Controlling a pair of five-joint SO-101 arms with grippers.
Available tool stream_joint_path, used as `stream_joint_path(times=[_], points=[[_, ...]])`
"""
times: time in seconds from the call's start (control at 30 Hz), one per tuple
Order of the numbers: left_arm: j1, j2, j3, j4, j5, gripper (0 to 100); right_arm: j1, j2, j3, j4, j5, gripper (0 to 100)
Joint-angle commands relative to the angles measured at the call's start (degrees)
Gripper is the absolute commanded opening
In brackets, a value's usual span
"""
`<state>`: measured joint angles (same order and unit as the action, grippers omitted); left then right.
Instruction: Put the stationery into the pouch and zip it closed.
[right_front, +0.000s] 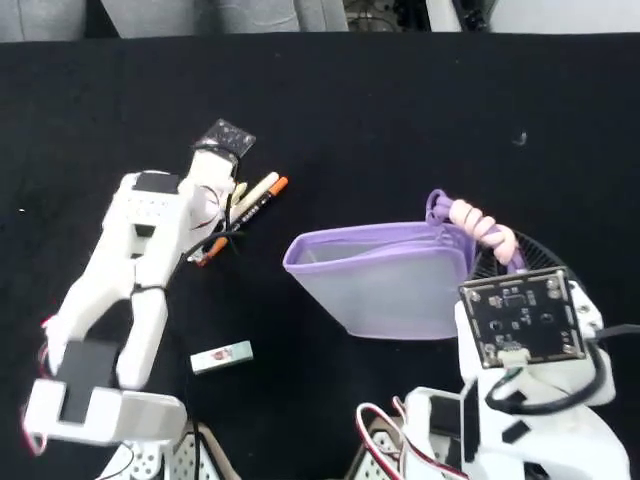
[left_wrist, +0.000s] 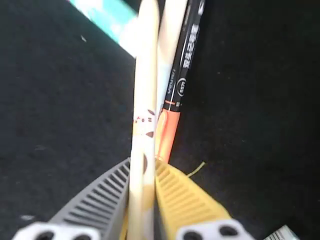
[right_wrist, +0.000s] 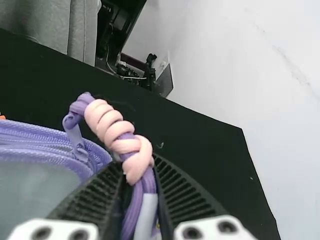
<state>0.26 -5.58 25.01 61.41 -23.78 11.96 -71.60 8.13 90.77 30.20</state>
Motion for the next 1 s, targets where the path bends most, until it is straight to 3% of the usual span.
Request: stream_joint_path(times=[0.0, 0.43, 0.63, 0.73, 0.83, 0.97], points=[[-0.22, -11.16, -3.12, 1.14, 0.44, 3, 0.53, 0.57, -0.04, -0.97, -0.18, 1.1], [6.02, -26.64, 9.01, 0.62, 0.00, 4, 0.53, 0.48, -0.04, -0.97, -0.09, 1.1], [6.02, -26.73, 13.67, 0.53, 0.00, 28, 0.53, 0.48, -0.04, -0.88, -0.09, 1.1], [6.02, -26.73, 14.90, 0.44, 0.00, 31, 0.53, 0.48, -0.04, -0.88, -0.09, 1.1], [5.76, -26.73, 15.87, -2.99, 0.35, 30, 0.53, 0.48, -0.04, -0.88, -0.09, 1.1], [4.62, -26.64, 21.23, -14.51, 0.35, 30, 0.53, 0.48, -0.04, -0.88, -0.09, 1.1]])
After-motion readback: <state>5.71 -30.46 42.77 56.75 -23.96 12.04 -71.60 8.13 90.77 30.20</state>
